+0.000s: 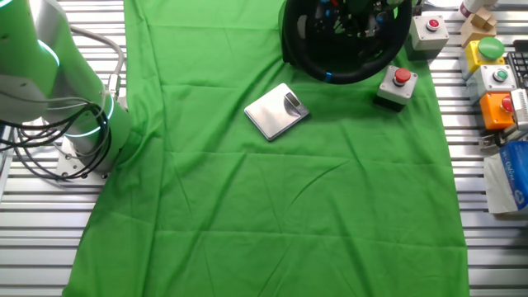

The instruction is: Rotate the steering wheel 90 degrees clockwise

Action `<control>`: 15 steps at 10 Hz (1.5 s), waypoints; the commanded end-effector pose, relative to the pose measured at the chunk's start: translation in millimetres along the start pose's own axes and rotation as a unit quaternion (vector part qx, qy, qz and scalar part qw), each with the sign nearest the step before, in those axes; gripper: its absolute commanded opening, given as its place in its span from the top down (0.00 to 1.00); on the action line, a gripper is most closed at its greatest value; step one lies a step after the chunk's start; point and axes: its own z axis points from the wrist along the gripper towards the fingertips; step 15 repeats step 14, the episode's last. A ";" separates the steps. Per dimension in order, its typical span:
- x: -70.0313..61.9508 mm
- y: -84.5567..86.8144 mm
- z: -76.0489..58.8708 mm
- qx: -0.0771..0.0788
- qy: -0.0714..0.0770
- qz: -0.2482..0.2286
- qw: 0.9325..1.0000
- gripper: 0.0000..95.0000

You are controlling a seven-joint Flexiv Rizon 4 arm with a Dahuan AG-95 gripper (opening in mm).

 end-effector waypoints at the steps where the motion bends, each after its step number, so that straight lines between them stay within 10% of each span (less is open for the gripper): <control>1: 0.7 0.5 0.1 0.014 0.013 -0.021 1.000 1.00; 2: 4.6 -3.3 2.0 0.039 0.022 -0.046 0.998 1.00; 7: 27.6 -85.4 2.3 0.069 0.027 -0.122 0.990 1.00; 12: 43.3 -146.0 11.7 0.071 0.027 -0.178 0.981 1.00; 15: 45.4 -151.4 11.5 0.070 0.030 -0.182 0.980 1.00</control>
